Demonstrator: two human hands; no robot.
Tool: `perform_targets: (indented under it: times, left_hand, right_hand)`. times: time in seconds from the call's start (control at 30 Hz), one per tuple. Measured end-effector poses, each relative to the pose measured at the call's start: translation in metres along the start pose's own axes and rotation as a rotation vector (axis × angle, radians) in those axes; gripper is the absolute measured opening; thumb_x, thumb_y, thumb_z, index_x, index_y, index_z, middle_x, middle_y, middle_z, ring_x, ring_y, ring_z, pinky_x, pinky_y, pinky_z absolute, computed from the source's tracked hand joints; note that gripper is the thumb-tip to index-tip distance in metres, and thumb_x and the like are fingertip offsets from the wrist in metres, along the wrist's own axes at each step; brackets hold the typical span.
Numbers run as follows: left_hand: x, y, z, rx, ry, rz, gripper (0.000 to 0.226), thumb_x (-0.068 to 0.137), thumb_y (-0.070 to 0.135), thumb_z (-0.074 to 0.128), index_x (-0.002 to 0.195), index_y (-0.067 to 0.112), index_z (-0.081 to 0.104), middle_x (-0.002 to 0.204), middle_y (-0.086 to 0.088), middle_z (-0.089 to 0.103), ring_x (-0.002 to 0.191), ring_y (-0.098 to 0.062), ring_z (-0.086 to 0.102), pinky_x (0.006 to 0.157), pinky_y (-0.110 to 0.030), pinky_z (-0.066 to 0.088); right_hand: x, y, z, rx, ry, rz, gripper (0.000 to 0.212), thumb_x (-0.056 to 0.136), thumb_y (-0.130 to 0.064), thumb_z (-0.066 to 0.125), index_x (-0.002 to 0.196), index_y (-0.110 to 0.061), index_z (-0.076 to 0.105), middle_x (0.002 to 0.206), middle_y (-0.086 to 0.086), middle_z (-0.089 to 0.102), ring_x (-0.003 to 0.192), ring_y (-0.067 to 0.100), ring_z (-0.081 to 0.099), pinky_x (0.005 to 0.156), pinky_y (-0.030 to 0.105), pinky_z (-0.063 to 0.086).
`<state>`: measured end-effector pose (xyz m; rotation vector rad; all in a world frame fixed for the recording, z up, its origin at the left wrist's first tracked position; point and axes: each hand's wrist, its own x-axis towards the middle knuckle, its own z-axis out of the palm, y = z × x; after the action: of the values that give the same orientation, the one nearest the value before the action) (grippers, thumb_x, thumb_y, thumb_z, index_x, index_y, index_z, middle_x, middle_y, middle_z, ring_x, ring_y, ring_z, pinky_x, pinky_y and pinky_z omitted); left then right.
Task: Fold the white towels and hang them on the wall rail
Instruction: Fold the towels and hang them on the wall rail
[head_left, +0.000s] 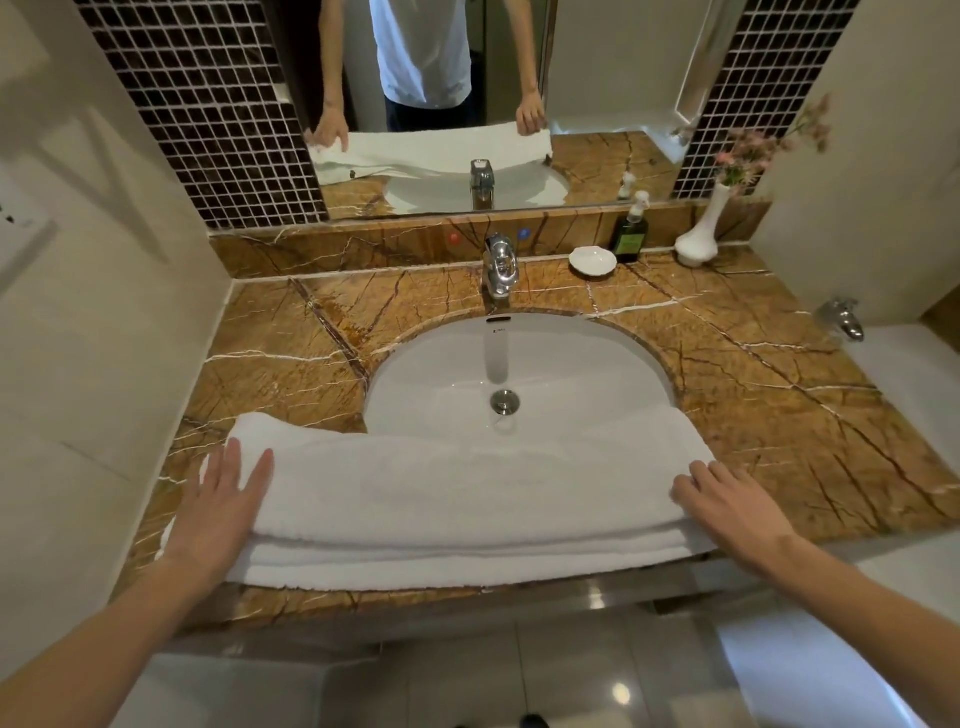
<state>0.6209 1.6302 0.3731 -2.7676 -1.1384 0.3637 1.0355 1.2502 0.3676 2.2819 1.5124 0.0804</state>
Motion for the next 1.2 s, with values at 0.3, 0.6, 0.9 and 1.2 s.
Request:
perform_targets:
  times: [0.3, 0.6, 0.9, 1.2]
  left_hand:
    - [0.001, -0.016, -0.002, 0.187, -0.012, 0.066, 0.091, 0.083, -0.013, 0.044, 0.15, 0.017, -0.011, 0.156, -0.02, -0.01, 0.144, -0.038, -0.008, 0.116, -0.05, 0.0]
    - [-0.013, -0.01, 0.017, 0.097, -0.16, 0.099, 0.096, 0.079, -0.017, 0.039, 0.14, 0.011, -0.029, 0.144, -0.017, -0.036, 0.139, -0.035, -0.025, 0.118, -0.045, -0.006]
    - [0.0, -0.047, 0.008, -0.009, -0.2, 0.244, 0.068, 0.094, 0.041, 0.03, 0.149, 0.024, -0.007, 0.158, -0.012, 0.005, 0.145, -0.025, -0.007, 0.112, -0.032, -0.02]
    - [0.038, 0.021, 0.011, -0.209, -0.137, 0.045, 0.083, 0.073, 0.074, -0.012, 0.146, 0.033, -0.018, 0.152, 0.0, -0.031, 0.14, -0.026, -0.03, 0.106, -0.054, -0.024]
  right_hand:
    - [-0.003, 0.002, 0.004, -0.033, -0.029, -0.036, 0.054, 0.027, 0.005, 0.081, 0.074, -0.012, 0.06, 0.067, 0.005, 0.054, 0.057, 0.023, 0.052, 0.045, 0.036, 0.045]
    - [0.004, -0.001, -0.011, -0.079, -0.26, -0.155, 0.048, 0.082, -0.009, 0.055, 0.126, -0.02, 0.039, 0.123, 0.001, 0.049, 0.111, 0.021, 0.048, 0.093, 0.034, 0.037]
    - [0.016, 0.013, -0.03, 0.012, -0.03, -0.268, 0.015, 0.089, -0.033, 0.043, 0.101, -0.03, 0.052, 0.095, -0.007, 0.058, 0.082, 0.013, 0.056, 0.076, 0.028, 0.041]
    - [0.052, -0.036, -0.022, 0.279, -0.101, -0.02, 0.062, 0.098, -0.053, 0.01, 0.152, -0.023, 0.016, 0.16, 0.01, 0.007, 0.148, 0.027, 0.004, 0.118, 0.041, 0.0]
